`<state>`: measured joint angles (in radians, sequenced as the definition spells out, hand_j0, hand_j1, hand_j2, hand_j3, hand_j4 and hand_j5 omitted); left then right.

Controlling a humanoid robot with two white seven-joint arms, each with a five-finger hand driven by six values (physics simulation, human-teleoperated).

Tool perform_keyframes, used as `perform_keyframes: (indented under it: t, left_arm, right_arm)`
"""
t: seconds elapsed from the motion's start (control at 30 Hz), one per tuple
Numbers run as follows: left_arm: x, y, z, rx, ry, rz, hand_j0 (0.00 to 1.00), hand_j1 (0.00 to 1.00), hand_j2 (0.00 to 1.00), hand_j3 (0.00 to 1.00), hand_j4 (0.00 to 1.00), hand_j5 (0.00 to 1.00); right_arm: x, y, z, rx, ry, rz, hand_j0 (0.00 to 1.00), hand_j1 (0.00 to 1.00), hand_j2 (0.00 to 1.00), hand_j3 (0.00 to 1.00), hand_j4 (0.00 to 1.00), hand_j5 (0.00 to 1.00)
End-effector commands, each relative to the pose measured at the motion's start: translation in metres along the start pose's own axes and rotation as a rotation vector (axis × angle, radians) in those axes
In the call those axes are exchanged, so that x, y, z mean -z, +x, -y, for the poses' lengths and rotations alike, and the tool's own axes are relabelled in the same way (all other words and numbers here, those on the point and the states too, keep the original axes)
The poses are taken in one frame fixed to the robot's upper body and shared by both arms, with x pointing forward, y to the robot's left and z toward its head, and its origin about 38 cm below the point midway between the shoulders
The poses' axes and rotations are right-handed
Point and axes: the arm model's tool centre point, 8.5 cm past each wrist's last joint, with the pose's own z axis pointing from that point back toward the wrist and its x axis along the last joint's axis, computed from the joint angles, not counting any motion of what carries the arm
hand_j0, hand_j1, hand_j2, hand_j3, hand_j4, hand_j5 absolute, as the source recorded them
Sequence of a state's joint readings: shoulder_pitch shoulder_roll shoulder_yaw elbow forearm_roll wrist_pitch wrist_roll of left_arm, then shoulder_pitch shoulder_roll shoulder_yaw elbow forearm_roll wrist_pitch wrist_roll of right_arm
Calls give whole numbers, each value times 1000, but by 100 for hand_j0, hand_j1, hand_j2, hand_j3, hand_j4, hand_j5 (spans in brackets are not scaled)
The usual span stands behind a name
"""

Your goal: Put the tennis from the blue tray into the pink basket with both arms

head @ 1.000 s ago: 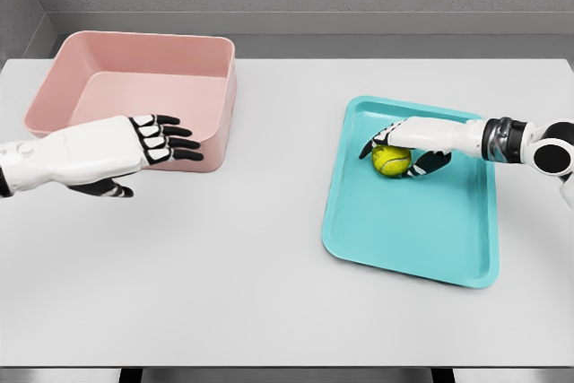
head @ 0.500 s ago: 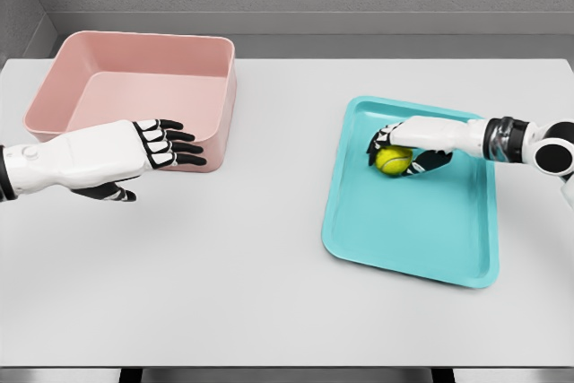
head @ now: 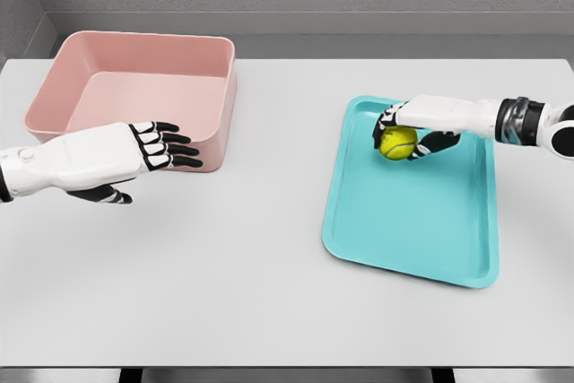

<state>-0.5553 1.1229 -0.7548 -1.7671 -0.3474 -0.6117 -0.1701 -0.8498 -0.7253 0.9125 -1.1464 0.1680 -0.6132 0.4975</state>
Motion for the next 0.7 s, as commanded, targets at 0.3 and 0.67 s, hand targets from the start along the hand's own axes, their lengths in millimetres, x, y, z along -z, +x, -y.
perform_keyframes:
  t: [0.3, 0.67]
  left_arm:
    - [3, 4, 15, -10, -29, 5, 100, 100, 100, 100, 100, 100]
    - [3, 2, 20, 102, -95, -11, 100, 100, 100, 100, 100, 100]
  right_arm:
    - [16, 37, 16, -60, -26, 111, 53, 53, 53, 53, 53, 53]
    - [45, 64, 18, -67, -38, 200, 53, 53, 53, 53, 53, 53]
